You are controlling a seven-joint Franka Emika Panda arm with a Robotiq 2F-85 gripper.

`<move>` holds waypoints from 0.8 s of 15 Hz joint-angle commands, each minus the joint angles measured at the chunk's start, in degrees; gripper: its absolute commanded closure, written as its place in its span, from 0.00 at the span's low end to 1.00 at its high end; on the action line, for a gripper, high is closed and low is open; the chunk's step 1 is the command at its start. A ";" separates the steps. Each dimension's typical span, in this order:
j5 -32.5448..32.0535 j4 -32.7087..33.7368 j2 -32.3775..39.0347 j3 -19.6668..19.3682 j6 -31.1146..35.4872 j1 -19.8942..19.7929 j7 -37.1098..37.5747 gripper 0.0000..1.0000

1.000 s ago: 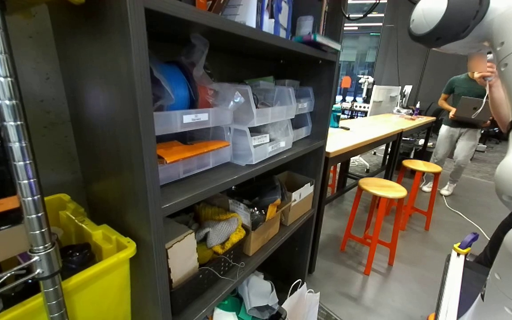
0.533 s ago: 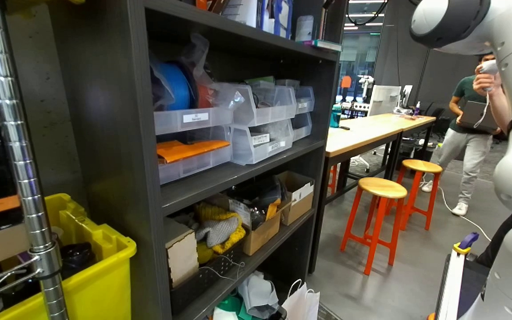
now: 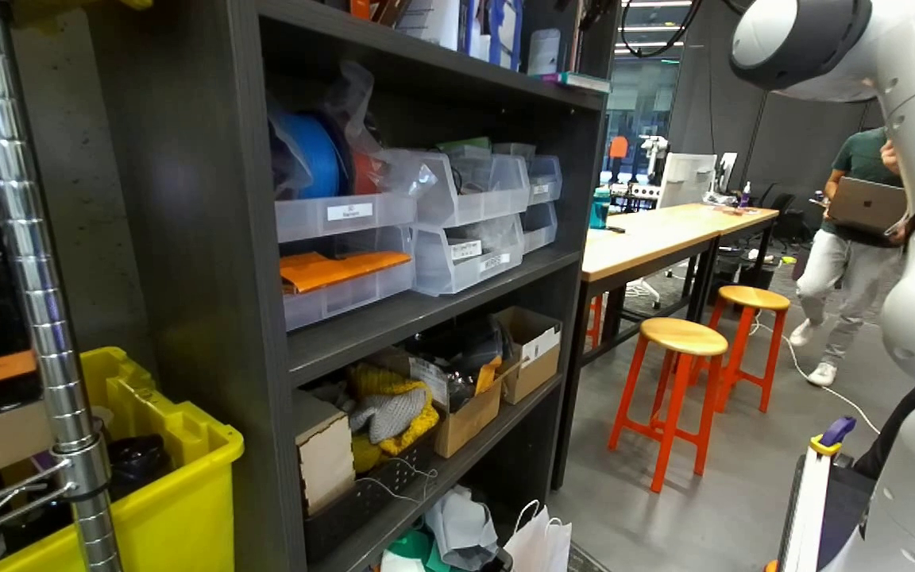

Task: Move the green and purple book to the right side of the shelf.

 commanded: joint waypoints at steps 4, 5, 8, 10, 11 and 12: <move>-0.49 -0.85 -2.28 1.40 -6.51 0.73 0.90 0.00; -0.34 -0.93 -2.43 1.63 -7.96 0.97 1.00 0.00; -0.53 -0.93 -2.75 1.93 -12.38 2.29 1.16 0.00; -0.70 -0.89 -2.96 1.92 -15.35 3.35 1.26 0.00; -0.78 -0.85 -3.05 1.84 -16.81 3.82 1.18 0.00; -0.90 -0.77 -3.13 1.72 -18.11 4.28 1.05 0.00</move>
